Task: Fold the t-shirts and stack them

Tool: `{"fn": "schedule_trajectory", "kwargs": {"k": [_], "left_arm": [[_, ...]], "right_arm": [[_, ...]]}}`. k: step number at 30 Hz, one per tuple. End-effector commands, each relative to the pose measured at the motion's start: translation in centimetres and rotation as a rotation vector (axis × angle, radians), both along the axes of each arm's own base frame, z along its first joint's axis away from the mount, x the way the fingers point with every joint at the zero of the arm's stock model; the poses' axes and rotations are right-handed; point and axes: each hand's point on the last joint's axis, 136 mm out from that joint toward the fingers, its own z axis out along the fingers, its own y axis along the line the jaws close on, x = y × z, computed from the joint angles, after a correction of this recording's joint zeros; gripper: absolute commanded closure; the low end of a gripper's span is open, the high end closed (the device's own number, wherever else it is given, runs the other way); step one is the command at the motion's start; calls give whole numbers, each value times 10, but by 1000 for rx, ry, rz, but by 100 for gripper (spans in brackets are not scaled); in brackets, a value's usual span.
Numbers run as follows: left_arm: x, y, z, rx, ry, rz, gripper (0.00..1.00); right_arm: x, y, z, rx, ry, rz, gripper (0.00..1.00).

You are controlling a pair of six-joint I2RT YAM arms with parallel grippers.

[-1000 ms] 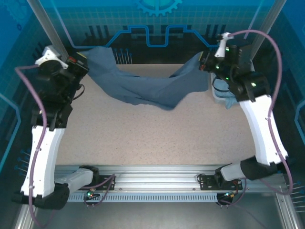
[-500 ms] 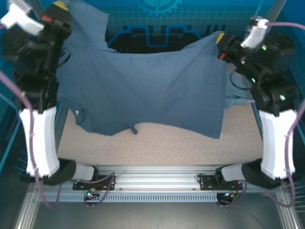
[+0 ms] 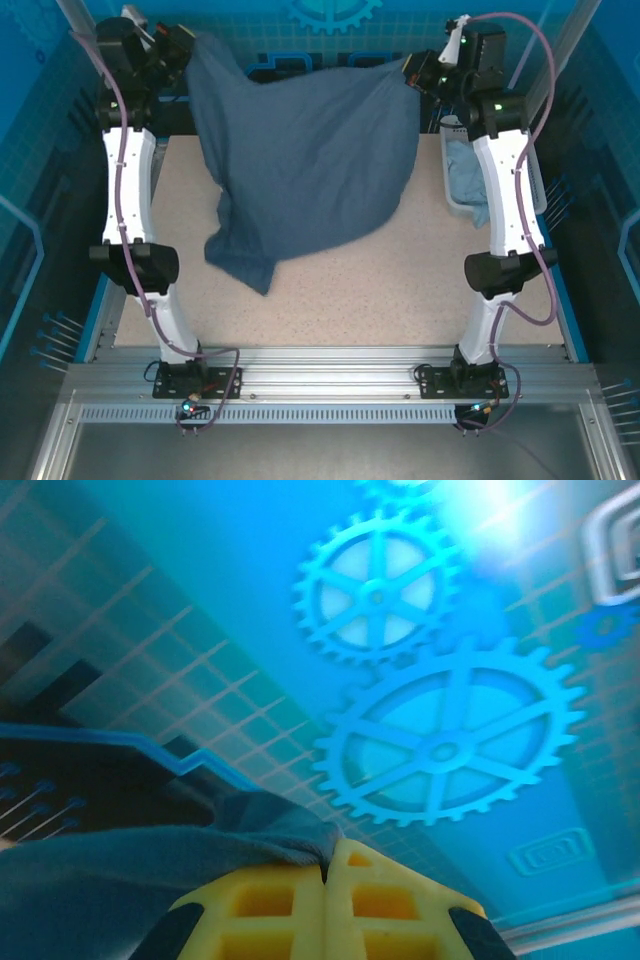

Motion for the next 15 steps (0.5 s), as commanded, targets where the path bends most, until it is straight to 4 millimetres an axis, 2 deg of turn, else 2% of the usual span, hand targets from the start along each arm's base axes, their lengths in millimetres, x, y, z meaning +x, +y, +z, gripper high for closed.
{"fn": "schedule_trajectory", "kwargs": {"k": [1, 4, 7, 10, 15], "left_arm": [[-54, -11, 88, 22, -228, -56, 100], [-74, -6, 114, 32, -293, -35, 100], [-108, -4, 145, 54, -369, -9, 100], [-143, -10, 166, 91, -421, -6, 100], [-188, -15, 172, 155, -437, 24, 100]], "right_arm": [[-17, -16, 44, 37, -103, -18, 100], [-29, -23, 66, 39, -168, -34, 100], [-47, -30, 89, 39, -229, -53, 100], [-70, -34, 107, 35, -272, -55, 100], [-114, -44, 126, 29, -336, -71, 100]]}}
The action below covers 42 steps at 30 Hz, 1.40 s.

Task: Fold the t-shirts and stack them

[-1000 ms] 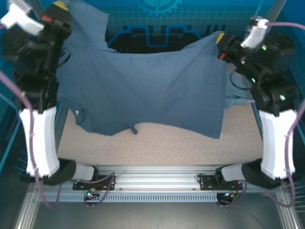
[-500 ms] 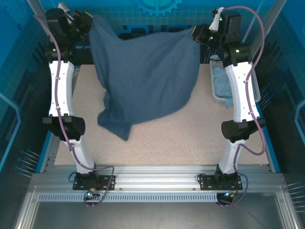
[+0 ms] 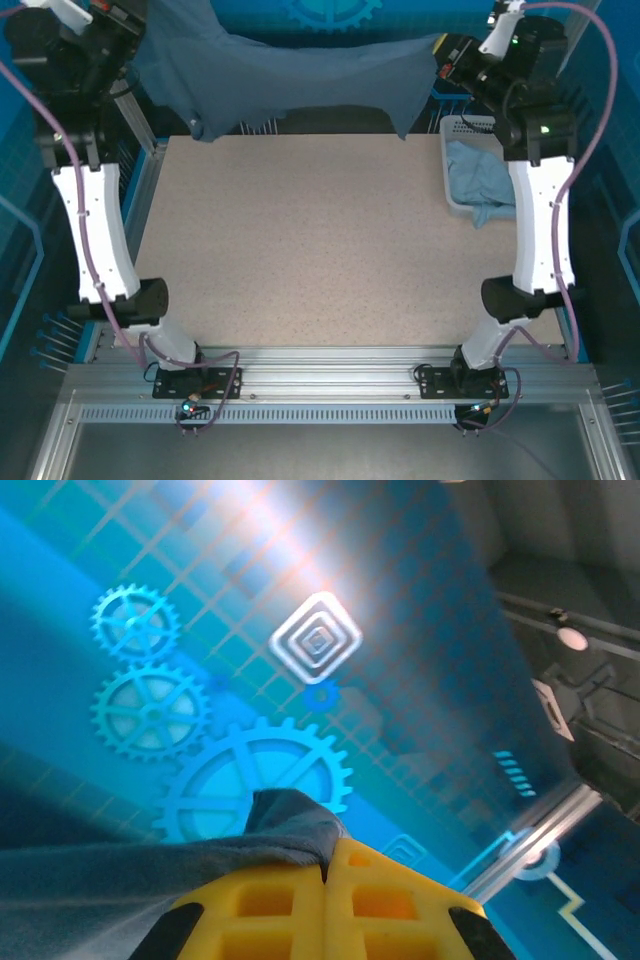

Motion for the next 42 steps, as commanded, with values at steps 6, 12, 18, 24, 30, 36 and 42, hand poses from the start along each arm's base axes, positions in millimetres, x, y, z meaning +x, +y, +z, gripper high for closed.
{"fn": "schedule_trajectory", "kwargs": {"k": [6, 12, 18, 24, 30, 36, 42], "left_arm": [[-107, -6, 51, 102, -197, 101, 100], [-123, -5, 62, 86, -222, 122, 100], [-66, 5, 35, 49, -113, 104, 100], [0, 11, 2, 36, -21, 65, 100], [39, 19, -2, 8, -30, 30, 100], [13, 18, 43, 19, -190, 17, 100], [-51, -5, 63, 80, -221, -3, 100]], "right_arm": [[-89, -26, 58, 5, -210, -46, 100], [-111, -30, 65, 27, -233, -45, 100], [-69, -21, 47, 51, -160, -18, 100], [-15, -11, 31, 62, -106, 7, 100], [24, -6, 32, 67, -113, 15, 100], [27, -20, 50, 100, -165, -24, 100], [11, -32, 44, 89, -126, -44, 100]]}}
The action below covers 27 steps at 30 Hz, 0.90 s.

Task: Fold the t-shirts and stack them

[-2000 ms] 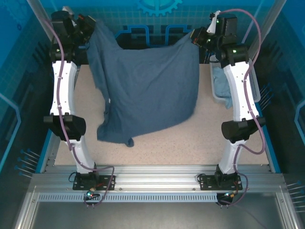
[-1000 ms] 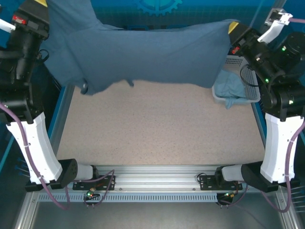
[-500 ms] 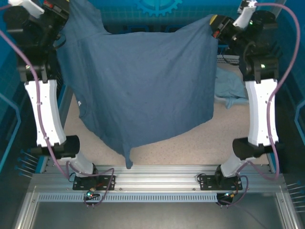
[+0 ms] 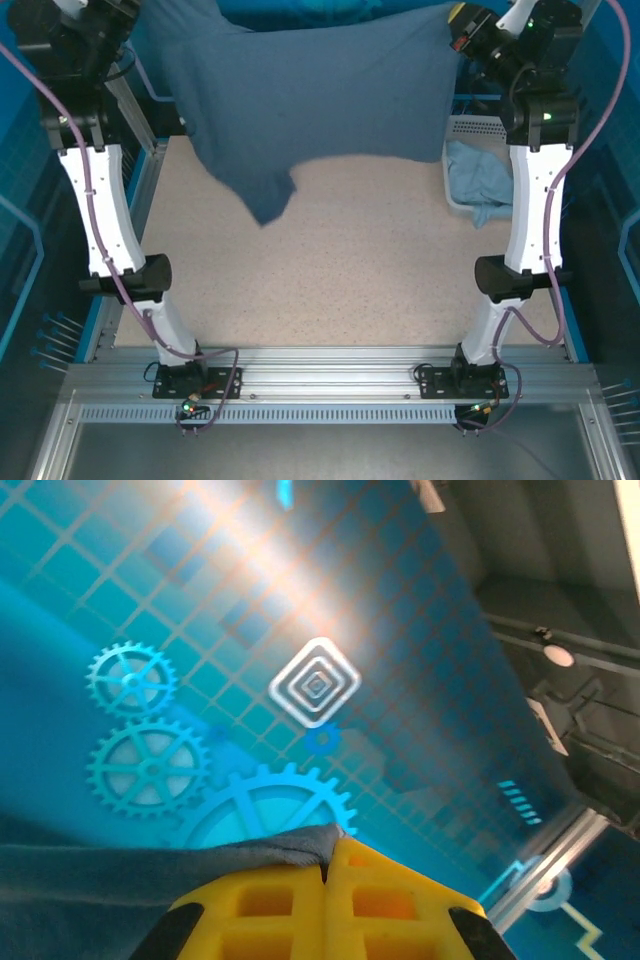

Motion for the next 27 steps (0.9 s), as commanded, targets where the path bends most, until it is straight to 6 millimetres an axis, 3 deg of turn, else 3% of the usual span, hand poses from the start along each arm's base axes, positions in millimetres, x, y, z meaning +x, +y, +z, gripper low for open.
{"fn": "schedule_trajectory", "kwargs": {"k": [1, 4, 7, 12, 14, 17, 19, 21, 24, 25, 27], "left_arm": [[-84, -28, 41, 89, -120, -22, 100], [-97, -45, -11, 70, -4, -30, 100], [-108, -54, -108, -11, 201, -44, 100], [-150, -87, -322, -87, 689, -133, 100], [-171, -97, -405, -144, 864, -154, 100], [-207, -95, -507, -177, 1091, -93, 100], [-223, -91, -553, -186, 1203, -53, 100], [-230, -95, -585, -210, 1288, -60, 100], [-235, -103, -613, -251, 1405, -73, 100], [-236, -104, -617, -244, 1436, -69, 100], [-234, -106, -618, -218, 1463, -66, 100]], "right_arm": [[-28, -5, 7, -5, 1, -1, 100], [-34, 3, -36, -46, 91, 14, 100], [-42, 13, -115, -84, 249, 36, 100], [-77, 15, -284, -222, 579, 15, 100], [-92, 14, -337, -253, 683, 10, 100], [-115, 20, -420, -273, 865, 42, 100], [-132, 26, -471, -290, 1007, 67, 100], [-146, 31, -513, -298, 1129, 86, 100], [-162, 23, -550, -330, 1273, 34, 100], [-176, 14, -566, -351, 1341, 5, 100], [-188, 3, -576, -388, 1416, -49, 100]]}}
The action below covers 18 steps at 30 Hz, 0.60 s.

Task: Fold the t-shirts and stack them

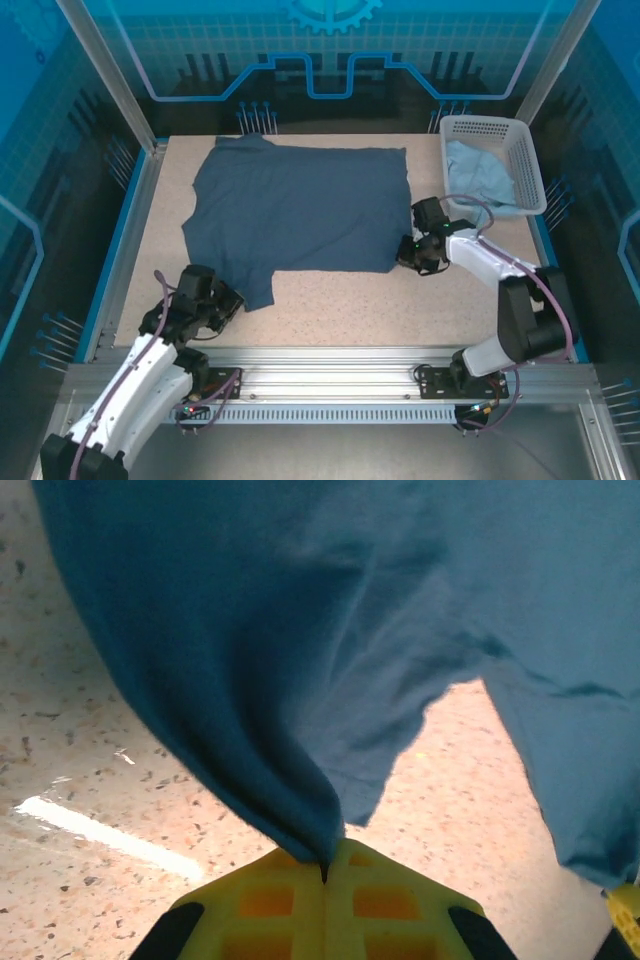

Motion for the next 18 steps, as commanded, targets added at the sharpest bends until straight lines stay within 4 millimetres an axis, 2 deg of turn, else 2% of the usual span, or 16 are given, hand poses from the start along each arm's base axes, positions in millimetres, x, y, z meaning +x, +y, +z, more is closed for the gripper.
{"fn": "schedule_trajectory", "kwargs": {"k": [1, 5, 9, 12, 18], "left_arm": [[10, -9, 7, -26, 10, 5, 100], [17, -21, 13, -44, 9, -13, 100], [17, -38, 12, -60, 6, -71, 100], [9, -44, 15, -53, 6, -101, 100], [-21, -10, 20, 66, 62, -28, 100]], "right_arm": [[-23, -23, -15, -125, 102, -72, 100], [-40, -47, -13, -234, 120, -106, 100], [-48, -59, -14, -267, 137, -125, 100], [-49, -65, -13, -262, 127, -142, 100], [-46, -68, -14, -267, 135, -139, 100]]}}
